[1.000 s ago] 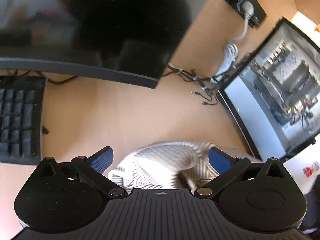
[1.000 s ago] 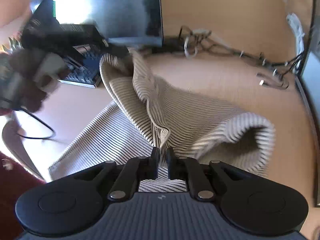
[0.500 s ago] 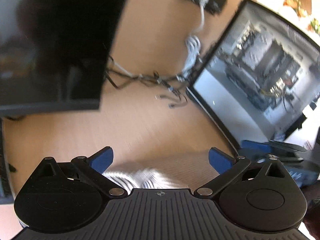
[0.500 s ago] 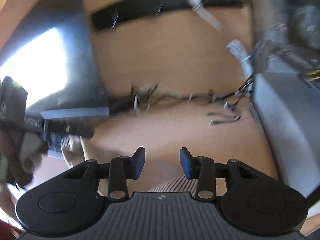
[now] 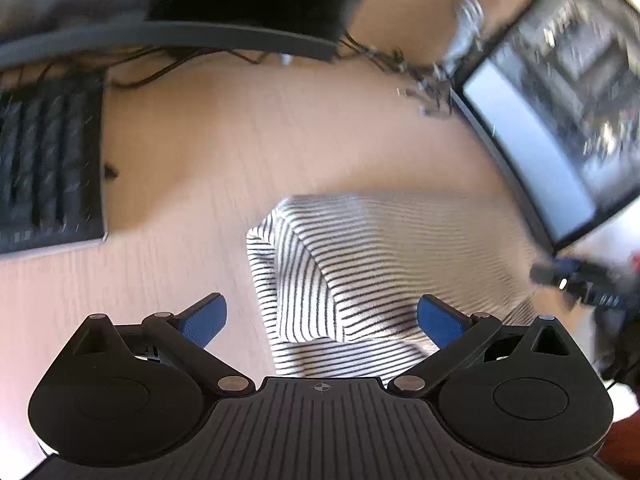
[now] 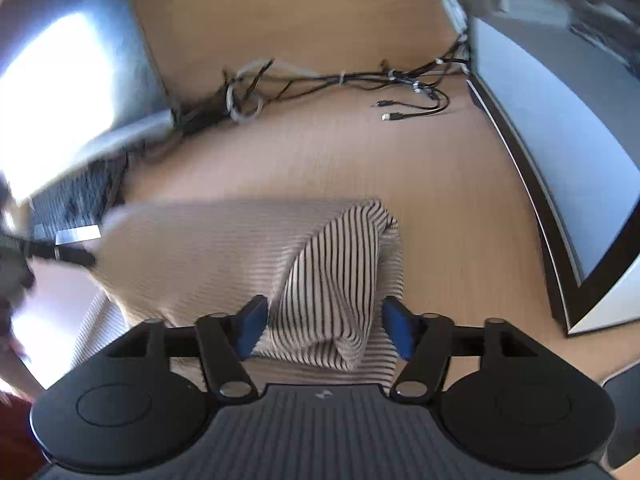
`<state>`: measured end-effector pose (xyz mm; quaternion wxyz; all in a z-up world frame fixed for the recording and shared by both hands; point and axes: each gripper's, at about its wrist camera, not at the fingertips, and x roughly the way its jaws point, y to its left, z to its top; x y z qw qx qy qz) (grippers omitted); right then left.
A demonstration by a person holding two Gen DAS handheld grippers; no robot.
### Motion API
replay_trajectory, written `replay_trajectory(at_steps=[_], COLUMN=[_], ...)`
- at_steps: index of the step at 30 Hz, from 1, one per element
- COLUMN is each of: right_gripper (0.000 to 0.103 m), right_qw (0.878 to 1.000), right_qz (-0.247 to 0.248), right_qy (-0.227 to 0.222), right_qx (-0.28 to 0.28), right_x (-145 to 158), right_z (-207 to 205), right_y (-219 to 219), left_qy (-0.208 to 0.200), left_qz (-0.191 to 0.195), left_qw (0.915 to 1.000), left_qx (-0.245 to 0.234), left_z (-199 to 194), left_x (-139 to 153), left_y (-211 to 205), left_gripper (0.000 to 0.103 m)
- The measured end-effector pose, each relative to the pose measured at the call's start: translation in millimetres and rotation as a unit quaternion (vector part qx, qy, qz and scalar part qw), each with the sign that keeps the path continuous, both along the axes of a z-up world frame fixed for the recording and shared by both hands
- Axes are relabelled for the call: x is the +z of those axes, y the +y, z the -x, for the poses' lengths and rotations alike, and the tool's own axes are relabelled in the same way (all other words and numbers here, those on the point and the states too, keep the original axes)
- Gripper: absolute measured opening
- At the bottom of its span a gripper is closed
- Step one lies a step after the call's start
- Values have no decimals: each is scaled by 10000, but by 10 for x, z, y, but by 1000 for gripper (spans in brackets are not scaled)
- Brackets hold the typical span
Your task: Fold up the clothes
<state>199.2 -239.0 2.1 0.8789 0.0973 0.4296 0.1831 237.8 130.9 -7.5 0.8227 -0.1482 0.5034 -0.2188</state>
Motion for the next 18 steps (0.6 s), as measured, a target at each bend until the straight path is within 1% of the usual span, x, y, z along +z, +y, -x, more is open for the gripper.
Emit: replay_trajectory(at_steps=[2, 4, 6, 8, 11, 13, 15, 16, 18], right_gripper=[78, 81, 82, 84, 84, 83, 79, 79, 77], right_qw=[9990, 9975, 9980, 9986, 9994, 9989, 9982, 9979, 9987], right_qz=[-412, -621, -513, -357, -87, 193, 396, 454, 396], right_qy=[118, 256, 333, 378, 317, 347, 360, 343, 266], right_qx=[-149, -211, -169, -72, 127, 251, 286, 303, 190], right_x=[32, -32, -90, -162, -188, -192, -160, -127, -60], right_z=[-29, -119, -187, -239, -266, -300, -291, -272, -237], right_y=[-40, -11, 69, 156, 280, 345, 369, 366, 275], left_qy=[31, 119, 230, 289, 339, 477, 571, 616, 556], left_qz=[368, 621, 726, 634, 518, 582, 609, 621, 614], left_qw=[9992, 9979, 9970, 9976, 9981, 9971, 9962, 9957, 9956], left_qx=[144, 161, 102, 51, 35, 118, 232, 289, 440], left_z=[-43, -94, -136, -157, -181, -205, -220, -227, -184], left_x=[40, 42, 10, -47, -122, -176, -174, -171, -128], left_y=[32, -18, -104, -216, -343, -355, -333, -321, -243], left_gripper=[103, 103, 103, 103, 103, 103, 103, 103, 103])
